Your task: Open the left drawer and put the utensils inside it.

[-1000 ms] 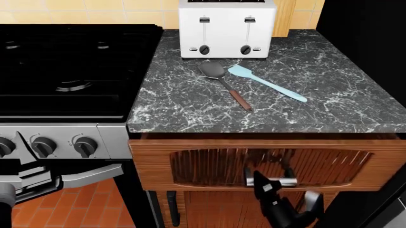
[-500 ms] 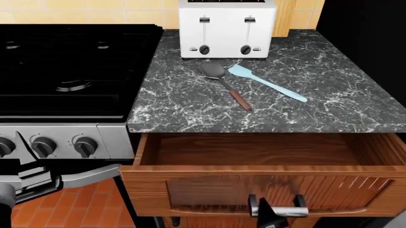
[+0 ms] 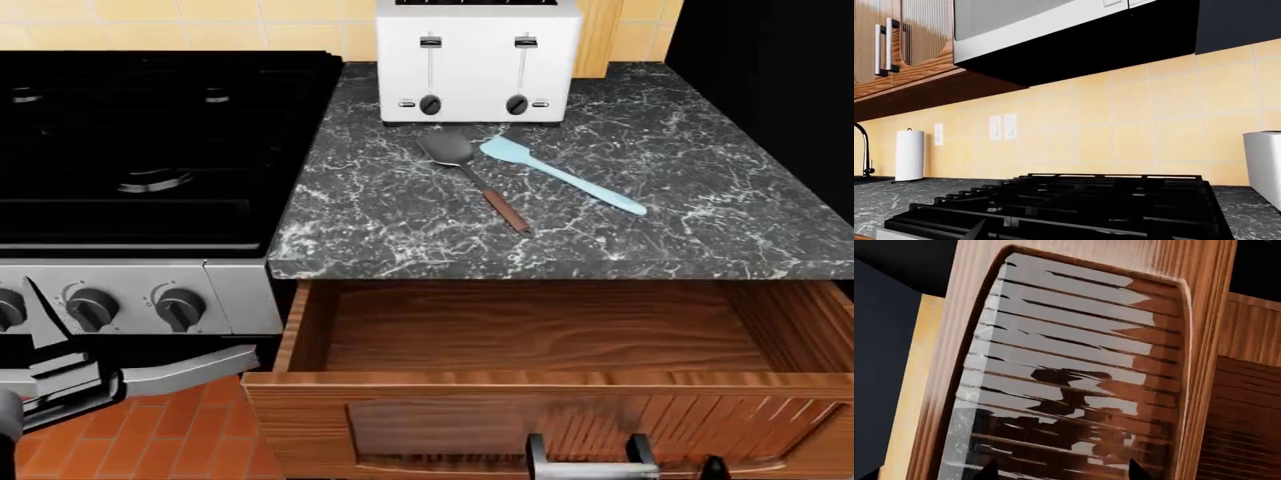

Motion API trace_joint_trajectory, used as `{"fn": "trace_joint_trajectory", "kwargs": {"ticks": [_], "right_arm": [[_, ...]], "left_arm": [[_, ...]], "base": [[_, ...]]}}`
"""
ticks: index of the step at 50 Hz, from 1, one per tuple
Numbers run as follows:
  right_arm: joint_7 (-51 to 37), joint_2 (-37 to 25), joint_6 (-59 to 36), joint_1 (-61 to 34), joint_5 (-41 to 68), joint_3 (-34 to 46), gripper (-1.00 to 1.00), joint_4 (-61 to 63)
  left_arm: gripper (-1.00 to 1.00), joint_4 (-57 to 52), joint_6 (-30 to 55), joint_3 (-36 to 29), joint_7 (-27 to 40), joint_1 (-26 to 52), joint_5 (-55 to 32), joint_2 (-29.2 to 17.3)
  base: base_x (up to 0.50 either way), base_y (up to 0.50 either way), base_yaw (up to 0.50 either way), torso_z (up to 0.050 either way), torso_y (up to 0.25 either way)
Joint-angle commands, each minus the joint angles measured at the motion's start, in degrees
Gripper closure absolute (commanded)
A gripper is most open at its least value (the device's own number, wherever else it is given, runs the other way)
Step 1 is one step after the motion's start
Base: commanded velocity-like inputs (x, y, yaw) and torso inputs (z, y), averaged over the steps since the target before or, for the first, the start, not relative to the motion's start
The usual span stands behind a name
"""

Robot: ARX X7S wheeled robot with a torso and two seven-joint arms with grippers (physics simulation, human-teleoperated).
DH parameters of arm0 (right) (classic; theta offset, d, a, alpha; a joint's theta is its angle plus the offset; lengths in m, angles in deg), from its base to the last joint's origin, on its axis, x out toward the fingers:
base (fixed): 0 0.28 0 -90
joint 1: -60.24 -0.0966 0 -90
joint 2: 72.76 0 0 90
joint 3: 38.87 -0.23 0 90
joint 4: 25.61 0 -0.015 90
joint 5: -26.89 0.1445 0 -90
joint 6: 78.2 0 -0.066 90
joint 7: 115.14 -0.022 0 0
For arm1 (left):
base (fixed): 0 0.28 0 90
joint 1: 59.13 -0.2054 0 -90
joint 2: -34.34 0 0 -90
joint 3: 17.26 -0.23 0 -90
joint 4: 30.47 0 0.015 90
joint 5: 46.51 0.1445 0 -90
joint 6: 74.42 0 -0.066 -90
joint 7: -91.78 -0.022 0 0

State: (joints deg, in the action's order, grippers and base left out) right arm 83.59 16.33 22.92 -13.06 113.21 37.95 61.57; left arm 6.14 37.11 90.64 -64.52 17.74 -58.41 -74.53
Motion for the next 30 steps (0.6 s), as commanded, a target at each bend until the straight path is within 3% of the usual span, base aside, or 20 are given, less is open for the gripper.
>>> {"fn": "trace_joint_trajectory", "kwargs": {"ticks": [1,9,15,30], "right_arm": [[-0.3,-0.6,6.7,0.4,7.9,-2.7,-1.00,-1.7],[-0.1,-1.5,8.2,0.3,6.8,-0.9,-1.00,-0.9],[-0.8,-2.1,10.6,1.0,-0.2,2.0,-1.00,4.6],[-20.0,-10.0,8.5,1.4,-30.8,7.9,-1.00,27.3]], "left_arm": [[-1.00,-0.1,-0.1,0.1,0.3,-0.2,-0.1,-0.2],[-1.00,-0.1,-0.2,0.1,0.5,-0.2,-0.3,-0.3],[-1.00,-0.1,-0.2,0.1,0.6,-0.3,-0.3,-0.4],[-1.00,0.5,-0.5,-0.4,0.8,-0.2,-0.4,-0.6]], "base": [[0.00,0.00,0.00,0.000,0.000],[0.00,0.00,0.00,0.000,0.000],[0.00,0.00,0.00,0.000,0.000],[0.00,0.00,0.00,0.001,0.000]]}}
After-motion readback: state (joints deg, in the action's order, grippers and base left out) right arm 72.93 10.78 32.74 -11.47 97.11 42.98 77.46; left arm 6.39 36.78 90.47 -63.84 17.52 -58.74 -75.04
